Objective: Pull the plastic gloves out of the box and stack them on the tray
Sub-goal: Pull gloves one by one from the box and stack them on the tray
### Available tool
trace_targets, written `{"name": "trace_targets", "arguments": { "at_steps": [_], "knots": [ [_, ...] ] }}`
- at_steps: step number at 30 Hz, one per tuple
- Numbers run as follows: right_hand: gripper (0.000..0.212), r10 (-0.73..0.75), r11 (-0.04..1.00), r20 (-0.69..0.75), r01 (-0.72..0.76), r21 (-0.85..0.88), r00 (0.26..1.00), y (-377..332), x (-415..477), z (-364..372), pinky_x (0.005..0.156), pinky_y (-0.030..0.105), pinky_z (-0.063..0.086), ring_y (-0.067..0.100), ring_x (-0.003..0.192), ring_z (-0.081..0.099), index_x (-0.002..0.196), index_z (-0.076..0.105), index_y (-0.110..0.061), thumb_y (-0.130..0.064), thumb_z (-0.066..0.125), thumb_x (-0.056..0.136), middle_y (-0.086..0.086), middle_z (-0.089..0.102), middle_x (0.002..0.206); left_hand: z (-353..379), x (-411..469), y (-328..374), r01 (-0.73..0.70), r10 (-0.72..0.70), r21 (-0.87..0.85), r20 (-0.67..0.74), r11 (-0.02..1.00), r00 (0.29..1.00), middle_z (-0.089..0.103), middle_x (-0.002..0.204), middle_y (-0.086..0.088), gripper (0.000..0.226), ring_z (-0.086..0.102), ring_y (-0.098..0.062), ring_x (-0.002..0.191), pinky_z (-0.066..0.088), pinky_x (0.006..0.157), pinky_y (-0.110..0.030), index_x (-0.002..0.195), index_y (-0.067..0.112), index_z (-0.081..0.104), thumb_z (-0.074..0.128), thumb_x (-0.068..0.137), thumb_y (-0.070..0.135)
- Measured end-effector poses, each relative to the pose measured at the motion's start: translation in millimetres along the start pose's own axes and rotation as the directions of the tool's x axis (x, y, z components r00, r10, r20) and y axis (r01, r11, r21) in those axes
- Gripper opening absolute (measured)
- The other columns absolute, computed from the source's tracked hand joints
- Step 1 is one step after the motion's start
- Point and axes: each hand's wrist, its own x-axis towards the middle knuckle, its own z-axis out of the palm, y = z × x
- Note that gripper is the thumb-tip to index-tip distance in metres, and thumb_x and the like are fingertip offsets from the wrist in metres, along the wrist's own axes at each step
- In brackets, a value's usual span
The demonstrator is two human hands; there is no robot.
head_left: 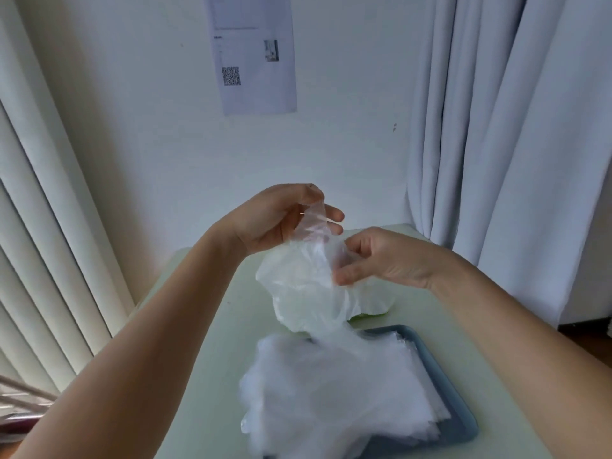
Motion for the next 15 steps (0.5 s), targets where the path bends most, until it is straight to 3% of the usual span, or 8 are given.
{"name": "trace_targets", "arguments": {
  "at_steps": [2, 4, 6, 8, 11, 15],
  "knots": [
    [0.037, 0.004, 1.000, -0.027, -0.004, 0.013, 1.000, 1, -13, 6, 0.072, 0.012, 0.044, 0.003, 0.063, 0.053, 0.050, 0.054, -0.021, -0.008, 0.066, 0.082, -0.010, 0.051, 0.057, 3, -4, -6, -0.002, 0.004, 0.038, -0.050, 0.999, 0.999, 0.071, 0.098, -0.013, 0.023, 0.069, -0.026, 0.084, 0.054, 0.070, -0.030, 0.084, 0.010, 0.057, 0.045, 0.096, 0.025],
    [0.023, -0.005, 0.999, -0.056, 0.007, 0.051, 0.998, 2, -25, 9, 0.078, 0.016, 0.048, 0.010, 0.073, 0.059, 0.058, 0.068, -0.023, -0.014, 0.066, 0.080, -0.003, 0.063, 0.070, 3, -10, -16, 0.074, -0.069, 0.108, -0.050, 0.991, 0.996, 0.071, 0.104, -0.011, 0.047, 0.066, -0.026, 0.090, 0.050, 0.077, -0.031, 0.104, 0.010, 0.059, 0.045, 0.089, 0.053],
    [0.013, 0.008, 0.997, -0.115, 0.002, 0.083, 0.993, 5, -36, 9, 0.074, 0.018, 0.049, 0.012, 0.072, 0.060, 0.068, 0.071, -0.022, -0.014, 0.067, 0.077, 0.002, 0.065, 0.072, 4, -17, -29, 0.107, -0.115, 0.276, 0.013, 0.955, 0.993, 0.071, 0.107, -0.007, 0.064, 0.066, -0.023, 0.095, 0.050, 0.081, -0.028, 0.117, 0.011, 0.058, 0.045, 0.084, 0.064],
    [0.006, 0.059, 0.994, -0.175, -0.042, 0.100, 0.983, 11, -45, 6, 0.069, 0.018, 0.049, 0.013, 0.069, 0.057, 0.079, 0.071, -0.012, -0.016, 0.069, 0.076, 0.005, 0.063, 0.072, 9, -23, -42, 0.082, -0.117, 0.402, 0.064, 0.912, 0.991, 0.072, 0.097, 0.001, 0.049, 0.066, -0.014, 0.088, 0.048, 0.078, -0.020, 0.108, 0.012, 0.065, 0.062, 0.083, 0.055],
    [0.024, 0.125, 0.989, -0.248, -0.101, 0.109, 0.961, 12, -53, 4, 0.061, 0.015, 0.047, 0.012, 0.066, 0.056, 0.091, 0.070, 0.002, -0.017, 0.070, 0.077, 0.011, 0.062, 0.074, 21, -25, -50, 0.123, -0.117, 0.335, -0.038, 0.934, 0.992, 0.068, 0.078, 0.004, 0.011, 0.064, -0.011, 0.077, 0.049, 0.075, -0.019, 0.088, 0.010, 0.070, 0.071, 0.082, 0.019],
    [0.008, 0.182, 0.981, -0.292, -0.152, 0.121, 0.939, 11, -61, 1, 0.053, 0.013, 0.042, 0.004, 0.051, 0.052, 0.086, 0.068, -0.003, -0.010, 0.066, 0.083, -0.001, 0.060, 0.059, 27, -30, -54, 0.164, -0.154, 0.349, -0.056, 0.923, 0.986, 0.063, 0.068, -0.001, 0.011, 0.058, -0.009, 0.063, 0.047, 0.065, -0.018, 0.077, 0.012, 0.068, 0.066, 0.087, 0.017]
  ]
}}
